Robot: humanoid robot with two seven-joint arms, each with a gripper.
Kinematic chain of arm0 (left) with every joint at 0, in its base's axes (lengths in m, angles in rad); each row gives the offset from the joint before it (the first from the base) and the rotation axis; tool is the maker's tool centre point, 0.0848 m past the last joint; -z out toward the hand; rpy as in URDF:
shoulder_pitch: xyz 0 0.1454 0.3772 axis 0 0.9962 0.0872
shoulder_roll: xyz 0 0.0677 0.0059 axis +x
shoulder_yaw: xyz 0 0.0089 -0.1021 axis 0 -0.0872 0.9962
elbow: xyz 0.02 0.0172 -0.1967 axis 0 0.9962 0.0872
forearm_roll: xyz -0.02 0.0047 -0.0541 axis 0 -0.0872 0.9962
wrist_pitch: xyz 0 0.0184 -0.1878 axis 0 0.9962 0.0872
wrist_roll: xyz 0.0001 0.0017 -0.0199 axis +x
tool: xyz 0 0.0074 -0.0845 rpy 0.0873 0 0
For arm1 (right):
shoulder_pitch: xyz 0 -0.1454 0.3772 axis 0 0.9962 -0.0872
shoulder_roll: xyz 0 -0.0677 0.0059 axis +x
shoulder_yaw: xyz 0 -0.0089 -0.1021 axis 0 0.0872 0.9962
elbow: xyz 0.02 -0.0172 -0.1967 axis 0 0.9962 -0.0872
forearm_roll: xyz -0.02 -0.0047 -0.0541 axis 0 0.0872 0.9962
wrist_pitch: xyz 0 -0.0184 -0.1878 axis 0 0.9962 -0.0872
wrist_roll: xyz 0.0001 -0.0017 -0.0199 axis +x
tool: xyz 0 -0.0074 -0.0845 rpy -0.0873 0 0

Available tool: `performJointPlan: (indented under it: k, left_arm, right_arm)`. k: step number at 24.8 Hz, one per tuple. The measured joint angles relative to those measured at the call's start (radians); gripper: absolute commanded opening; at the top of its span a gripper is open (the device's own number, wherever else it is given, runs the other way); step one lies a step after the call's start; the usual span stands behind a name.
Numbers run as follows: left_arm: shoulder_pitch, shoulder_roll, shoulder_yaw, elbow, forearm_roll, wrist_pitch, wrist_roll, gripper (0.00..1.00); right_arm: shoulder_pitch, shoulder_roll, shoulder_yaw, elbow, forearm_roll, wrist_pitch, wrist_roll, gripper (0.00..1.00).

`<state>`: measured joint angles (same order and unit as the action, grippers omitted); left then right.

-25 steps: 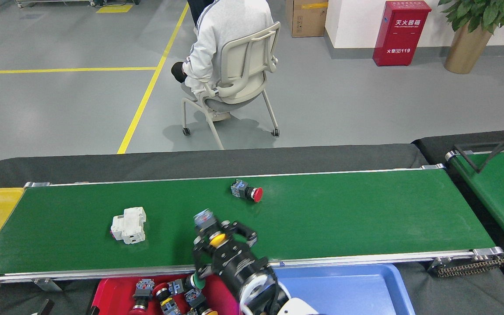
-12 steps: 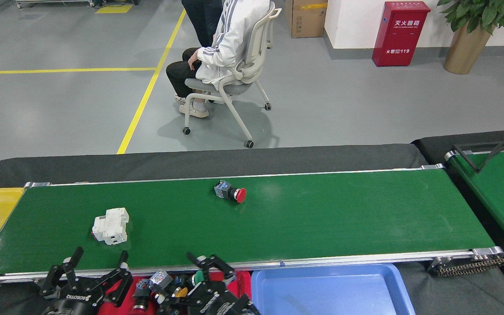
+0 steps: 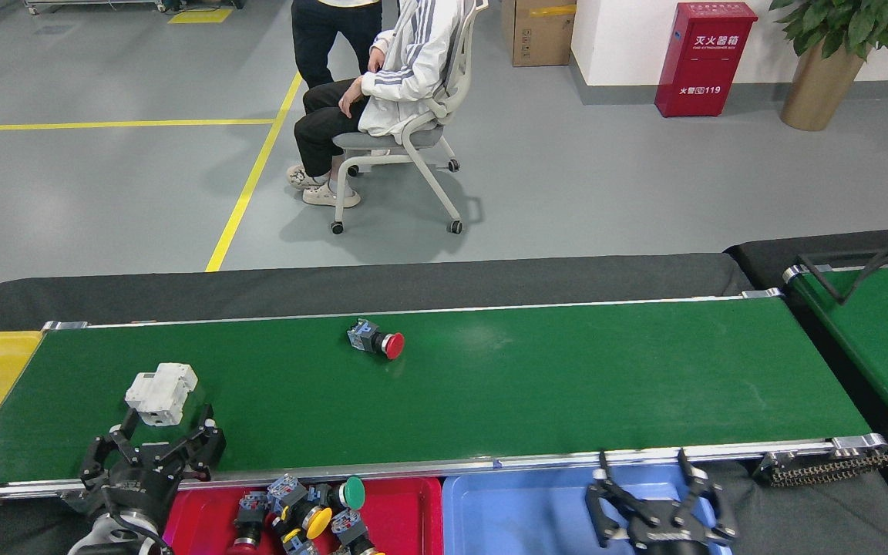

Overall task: Pick switch part from conveyor to tray
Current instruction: 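Grasp the white switch module with the left gripper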

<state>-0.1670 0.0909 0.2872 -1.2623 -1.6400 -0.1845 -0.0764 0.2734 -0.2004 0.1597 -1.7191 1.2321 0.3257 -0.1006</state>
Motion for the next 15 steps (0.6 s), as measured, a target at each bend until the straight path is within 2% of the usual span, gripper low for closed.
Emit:
performJointPlan:
  k: [3,6,11,12,14,15]
  left_arm:
    - [-0.064,0.038,0.0,0.095,0.0,0.038,-0.001,1.0]
    - [-0.147,0.085,-0.001,0.212,0.0,0.075,-0.004,1.0]
    - [-0.209,0.117,-0.008,0.337,0.002,0.093,0.029,0.84]
    - [-0.209,0.117,-0.009,0.347,0.002,0.095,0.037,0.76]
    - [-0.209,0.117,-0.009,0.368,0.007,0.093,0.056,0.4]
    - [-0.209,0.119,-0.009,0.375,0.016,0.077,0.069,0.16]
  right_arm:
    - [0.037,-0.01,-0.158,0.0,-0.065,-0.134,-0.009,0.99]
    - [0.058,-0.01,-0.281,0.002,-0.081,-0.27,-0.01,0.99]
    - [0.062,-0.009,-0.323,0.012,-0.084,-0.367,-0.011,0.99]
    - [0.064,-0.009,-0.323,0.012,-0.084,-0.372,-0.011,0.99]
    - [0.069,-0.009,-0.323,0.013,-0.084,-0.382,-0.012,0.99]
    - [0.07,-0.009,-0.323,0.013,-0.084,-0.384,-0.012,0.99]
